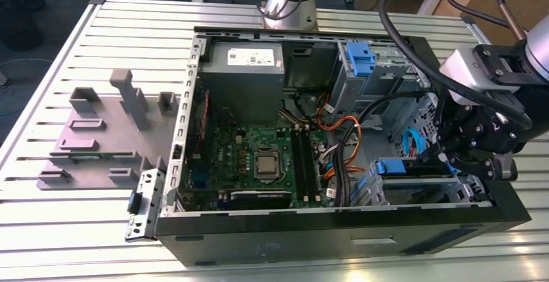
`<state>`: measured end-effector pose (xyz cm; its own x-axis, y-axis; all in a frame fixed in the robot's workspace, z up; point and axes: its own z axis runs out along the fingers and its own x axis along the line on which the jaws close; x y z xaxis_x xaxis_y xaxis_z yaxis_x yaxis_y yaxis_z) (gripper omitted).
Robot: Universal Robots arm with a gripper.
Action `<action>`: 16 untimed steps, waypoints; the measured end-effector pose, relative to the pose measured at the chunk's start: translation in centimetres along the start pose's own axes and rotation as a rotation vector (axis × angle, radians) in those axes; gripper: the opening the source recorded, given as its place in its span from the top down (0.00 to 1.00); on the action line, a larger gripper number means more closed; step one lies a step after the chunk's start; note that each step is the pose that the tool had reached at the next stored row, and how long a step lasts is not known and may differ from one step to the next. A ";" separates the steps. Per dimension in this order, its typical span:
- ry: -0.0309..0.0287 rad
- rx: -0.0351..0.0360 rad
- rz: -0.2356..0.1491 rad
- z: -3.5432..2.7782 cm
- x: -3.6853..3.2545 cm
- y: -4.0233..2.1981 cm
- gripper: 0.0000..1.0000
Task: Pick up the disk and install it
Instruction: 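Insert the second disk wire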
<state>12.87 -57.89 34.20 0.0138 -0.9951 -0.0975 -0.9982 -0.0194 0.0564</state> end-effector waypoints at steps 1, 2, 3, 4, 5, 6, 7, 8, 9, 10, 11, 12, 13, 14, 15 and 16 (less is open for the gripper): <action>0.0008 -0.0001 0.000 0.03 0.00 -0.02 0.89; 0.0016 -0.0001 -0.001 0.07 0.01 -0.04 0.89; 0.0024 -0.0002 -0.001 0.10 0.01 -0.05 0.89; 0.0033 -0.0003 -0.001 0.13 0.02 -0.05 0.89; 0.0041 -0.0003 -0.002 0.16 0.02 -0.06 0.89; 0.0050 -0.0004 -0.002 0.19 0.02 -0.07 0.89; 0.0059 -0.0005 -0.002 0.22 0.03 -0.08 0.89; 0.0068 -0.0005 -0.002 0.25 0.04 -0.08 0.89; 0.0078 -0.0005 -0.003 0.28 0.04 -0.09 0.89; 0.0087 -0.0006 -0.003 0.31 0.04 -0.10 0.89; 0.0095 -0.0007 -0.003 0.35 0.05 -0.10 0.89; 0.0098 -0.0007 -0.003 0.40 0.05 -0.10 0.89; 0.0099 -0.0008 -0.003 0.46 0.06 -0.10 0.89; 0.0098 -0.0008 -0.003 0.52 0.07 -0.11 0.89; 0.0098 -0.0008 -0.003 0.58 0.08 -0.11 0.89; 0.0099 -0.0009 -0.003 0.62 0.09 -0.12 0.89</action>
<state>12.95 -57.92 33.57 0.0175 -0.9960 -0.0878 -0.9981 -0.0226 0.0569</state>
